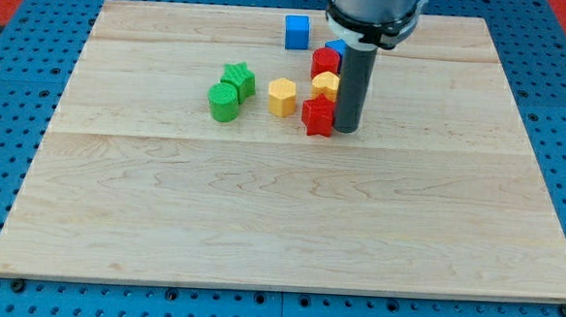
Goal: Move your arm right side of the blue triangle
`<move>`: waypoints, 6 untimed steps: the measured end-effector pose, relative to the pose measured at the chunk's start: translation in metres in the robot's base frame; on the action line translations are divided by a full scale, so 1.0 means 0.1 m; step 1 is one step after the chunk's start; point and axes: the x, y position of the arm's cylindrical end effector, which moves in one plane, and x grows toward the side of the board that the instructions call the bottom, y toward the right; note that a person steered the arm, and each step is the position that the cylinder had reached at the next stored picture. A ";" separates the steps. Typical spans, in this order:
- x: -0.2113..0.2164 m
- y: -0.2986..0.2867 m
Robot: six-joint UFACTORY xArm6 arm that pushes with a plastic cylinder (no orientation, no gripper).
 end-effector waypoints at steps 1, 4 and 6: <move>0.23 0.06; -1.27 0.65; -1.22 -0.01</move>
